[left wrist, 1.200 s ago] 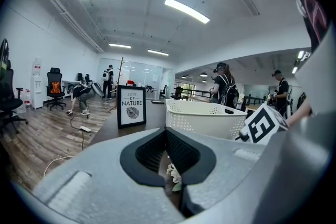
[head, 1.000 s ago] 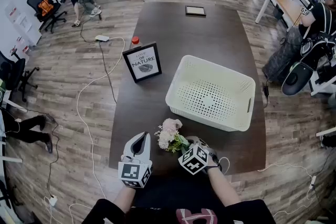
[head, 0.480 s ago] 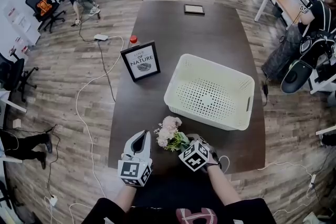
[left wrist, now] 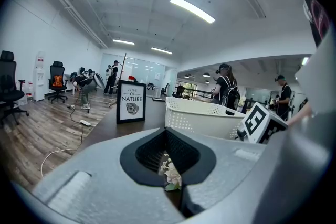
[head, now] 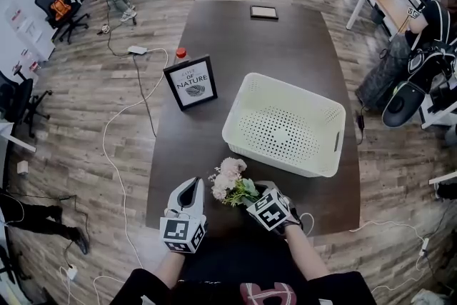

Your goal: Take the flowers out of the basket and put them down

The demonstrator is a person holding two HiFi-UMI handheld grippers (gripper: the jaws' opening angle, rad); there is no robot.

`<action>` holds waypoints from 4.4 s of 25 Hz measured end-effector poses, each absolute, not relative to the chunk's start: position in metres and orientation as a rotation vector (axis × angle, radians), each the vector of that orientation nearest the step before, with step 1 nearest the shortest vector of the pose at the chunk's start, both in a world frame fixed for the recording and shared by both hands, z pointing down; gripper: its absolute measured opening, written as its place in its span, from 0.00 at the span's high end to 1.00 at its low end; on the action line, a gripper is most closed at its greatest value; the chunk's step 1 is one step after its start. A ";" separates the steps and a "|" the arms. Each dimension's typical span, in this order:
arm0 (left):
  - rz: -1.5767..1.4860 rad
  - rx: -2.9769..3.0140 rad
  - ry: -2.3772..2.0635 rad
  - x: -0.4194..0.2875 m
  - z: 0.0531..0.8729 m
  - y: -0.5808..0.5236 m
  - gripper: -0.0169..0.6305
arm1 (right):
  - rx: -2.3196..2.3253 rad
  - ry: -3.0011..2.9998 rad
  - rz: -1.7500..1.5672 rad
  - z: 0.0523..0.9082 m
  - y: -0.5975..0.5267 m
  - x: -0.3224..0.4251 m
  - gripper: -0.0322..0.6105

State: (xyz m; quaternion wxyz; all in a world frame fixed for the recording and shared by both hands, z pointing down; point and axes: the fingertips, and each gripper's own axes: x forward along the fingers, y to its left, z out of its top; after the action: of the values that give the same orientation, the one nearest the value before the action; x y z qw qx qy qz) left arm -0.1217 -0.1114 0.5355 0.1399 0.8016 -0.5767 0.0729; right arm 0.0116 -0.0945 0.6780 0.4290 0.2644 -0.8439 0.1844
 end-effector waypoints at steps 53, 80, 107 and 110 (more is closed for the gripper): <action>0.112 2.480 -1.530 -0.057 0.500 -0.104 0.96 | 1.271 -2.455 0.369 0.533 -0.106 0.054 0.72; 0.123 2.501 -1.497 -0.047 0.504 -0.104 0.96 | 1.438 -2.369 0.296 0.539 -0.106 0.072 0.94; 0.152 2.510 -1.480 -0.045 0.509 -0.100 0.96 | 1.394 -2.339 0.304 0.548 -0.097 0.071 0.94; 0.159 2.509 -1.477 -0.044 0.512 -0.099 0.96 | 1.382 -2.333 0.304 0.553 -0.096 0.070 0.94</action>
State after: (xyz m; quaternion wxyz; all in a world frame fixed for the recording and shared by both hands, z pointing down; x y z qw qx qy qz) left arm -0.0444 -0.0994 0.5124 0.1126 0.8549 -0.5035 0.0543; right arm 0.0703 -0.0957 0.5527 0.2051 0.4957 -0.8368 0.1091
